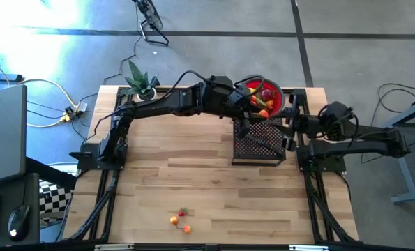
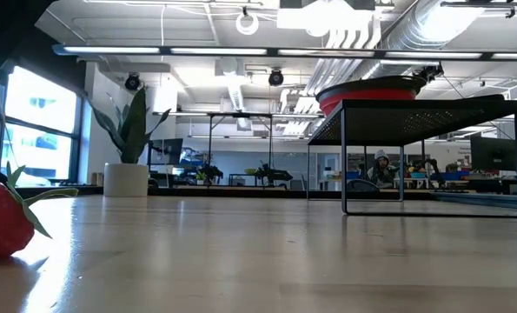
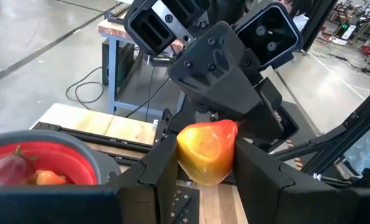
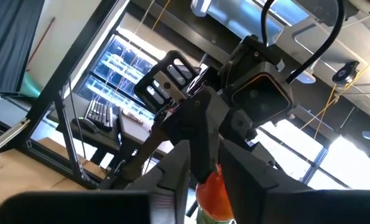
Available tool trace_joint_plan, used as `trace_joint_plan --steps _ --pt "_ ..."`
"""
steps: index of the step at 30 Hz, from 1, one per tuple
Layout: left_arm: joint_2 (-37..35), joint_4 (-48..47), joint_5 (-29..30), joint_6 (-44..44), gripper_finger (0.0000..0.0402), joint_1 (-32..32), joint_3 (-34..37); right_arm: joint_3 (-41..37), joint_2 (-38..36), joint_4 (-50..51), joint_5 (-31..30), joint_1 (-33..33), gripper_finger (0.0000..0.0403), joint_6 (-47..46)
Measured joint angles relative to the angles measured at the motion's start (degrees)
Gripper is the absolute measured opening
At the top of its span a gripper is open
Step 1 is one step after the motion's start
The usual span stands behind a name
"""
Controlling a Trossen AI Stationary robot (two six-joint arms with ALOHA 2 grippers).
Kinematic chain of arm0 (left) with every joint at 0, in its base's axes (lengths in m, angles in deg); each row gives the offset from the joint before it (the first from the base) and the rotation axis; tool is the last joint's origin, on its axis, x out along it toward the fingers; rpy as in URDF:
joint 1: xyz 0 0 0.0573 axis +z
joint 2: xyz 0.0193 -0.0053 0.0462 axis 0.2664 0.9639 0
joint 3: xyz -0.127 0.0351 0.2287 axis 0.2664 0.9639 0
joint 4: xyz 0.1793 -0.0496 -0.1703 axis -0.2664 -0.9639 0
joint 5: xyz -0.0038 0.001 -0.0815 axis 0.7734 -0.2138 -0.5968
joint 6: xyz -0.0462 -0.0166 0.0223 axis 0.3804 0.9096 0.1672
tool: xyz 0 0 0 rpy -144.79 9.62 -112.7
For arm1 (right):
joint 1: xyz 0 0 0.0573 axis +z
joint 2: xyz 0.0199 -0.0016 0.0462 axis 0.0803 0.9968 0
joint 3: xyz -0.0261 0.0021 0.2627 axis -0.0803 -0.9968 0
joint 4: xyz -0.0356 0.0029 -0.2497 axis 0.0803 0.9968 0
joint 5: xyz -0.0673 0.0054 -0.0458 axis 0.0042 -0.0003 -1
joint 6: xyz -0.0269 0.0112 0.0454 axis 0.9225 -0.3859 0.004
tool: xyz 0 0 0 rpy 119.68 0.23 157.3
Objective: Pick & Place Fruit
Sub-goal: Put the pear into the strainer bowl on the shelf
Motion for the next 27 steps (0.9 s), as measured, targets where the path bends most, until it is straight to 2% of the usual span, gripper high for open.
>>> trace_joint_plan --steps 12,21,27 --pt "-0.02 -0.15 -0.20 0.15 0.0133 0.00 -0.01 0.00 -0.15 0.26 0.00 0.00 0.0010 0.00" --pt "-0.02 -0.50 -0.19 -0.82 0.0137 0.00 -0.02 0.00 -0.17 0.45 0.00 -0.02 0.0004 -0.31" --pt "-0.04 -1.19 -0.15 -5.74 0.0180 0.00 -0.02 -0.02 -0.15 0.83 0.00 -0.01 0.0004 -0.44"
